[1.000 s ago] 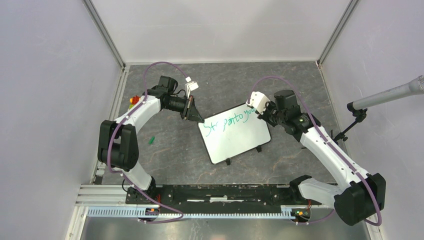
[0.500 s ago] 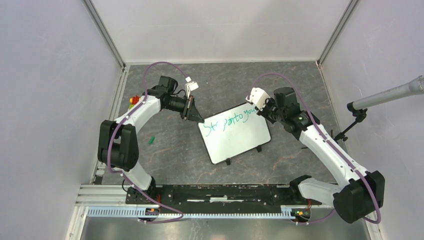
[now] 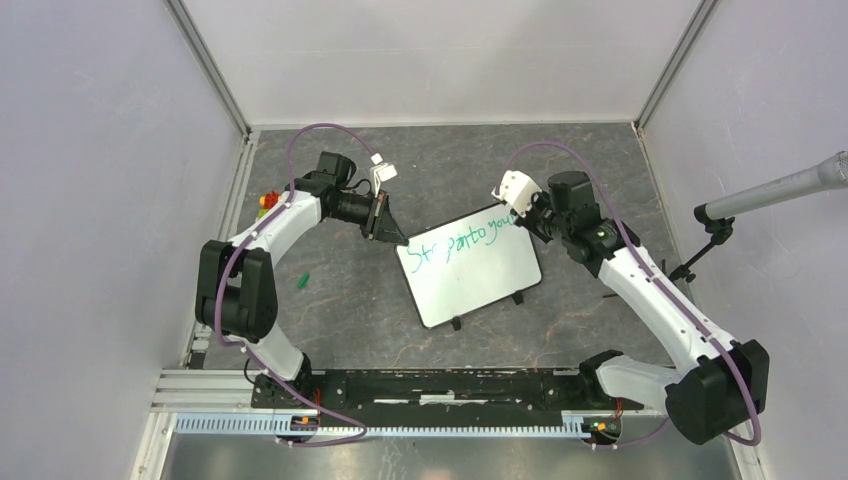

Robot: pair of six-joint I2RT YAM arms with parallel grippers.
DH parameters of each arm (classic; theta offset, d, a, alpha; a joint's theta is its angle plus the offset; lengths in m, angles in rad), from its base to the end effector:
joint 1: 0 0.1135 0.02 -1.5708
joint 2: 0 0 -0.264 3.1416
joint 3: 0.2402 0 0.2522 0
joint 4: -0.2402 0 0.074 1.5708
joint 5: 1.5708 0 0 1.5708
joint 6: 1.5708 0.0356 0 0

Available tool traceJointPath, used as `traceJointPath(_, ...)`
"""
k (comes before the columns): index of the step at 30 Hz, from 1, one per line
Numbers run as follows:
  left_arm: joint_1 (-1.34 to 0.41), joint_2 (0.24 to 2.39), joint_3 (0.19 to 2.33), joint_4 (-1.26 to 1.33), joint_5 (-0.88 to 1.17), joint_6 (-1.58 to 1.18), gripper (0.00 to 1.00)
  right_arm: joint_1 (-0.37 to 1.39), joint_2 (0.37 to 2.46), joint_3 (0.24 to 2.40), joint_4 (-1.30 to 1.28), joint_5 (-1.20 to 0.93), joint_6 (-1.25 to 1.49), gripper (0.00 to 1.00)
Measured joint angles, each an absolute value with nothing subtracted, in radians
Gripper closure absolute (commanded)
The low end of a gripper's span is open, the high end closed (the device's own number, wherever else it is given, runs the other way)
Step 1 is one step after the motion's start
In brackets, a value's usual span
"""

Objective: Write a sentence on the whiteboard

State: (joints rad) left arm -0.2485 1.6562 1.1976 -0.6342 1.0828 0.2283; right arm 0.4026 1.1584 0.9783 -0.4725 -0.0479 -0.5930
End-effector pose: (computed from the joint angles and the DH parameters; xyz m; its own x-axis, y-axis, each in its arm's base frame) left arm 0.3126 -0.1118 0.2414 -0.7231 0.2930 -0.6256 0.6907 0.2959 -0.6598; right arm 0.2321 0.1007 0.3040 -0.2250 -0.7026 -0.6751 -0.6658 0.6168 -0.4199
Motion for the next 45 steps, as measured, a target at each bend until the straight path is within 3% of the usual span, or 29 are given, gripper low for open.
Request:
traceJointPath(4, -0.249, 1.656, 1.198, -0.634, 1.083, 0.228, 0.90, 0.399, 1.157, 0.992, -0.496, -0.088, -0.596, 1.00)
traceJointPath(14, -0.250, 1.656, 1.200, -0.634, 1.047, 0.228, 0.53, 0.398, 1.108, 1.036, -0.550, -0.329, -0.596, 1.00)
traceJointPath(22, -0.251, 1.656, 1.200, -0.662, 1.000, 0.229, 0.41, 0.496, 1.102, 1.004, -0.540, -0.459, -0.556, 1.00)
traceJointPath(34, -0.251, 1.645, 1.187, -0.696, 0.999, 0.247, 0.36, 0.658, 1.061, 0.779, -0.425, -0.474, -0.474, 1.00)
traceJointPath(45, -0.251, 1.647, 1.184, -0.706, 1.027, 0.247, 0.50, 0.717, 1.069, 0.721, -0.274, -0.493, -0.423, 1.00)
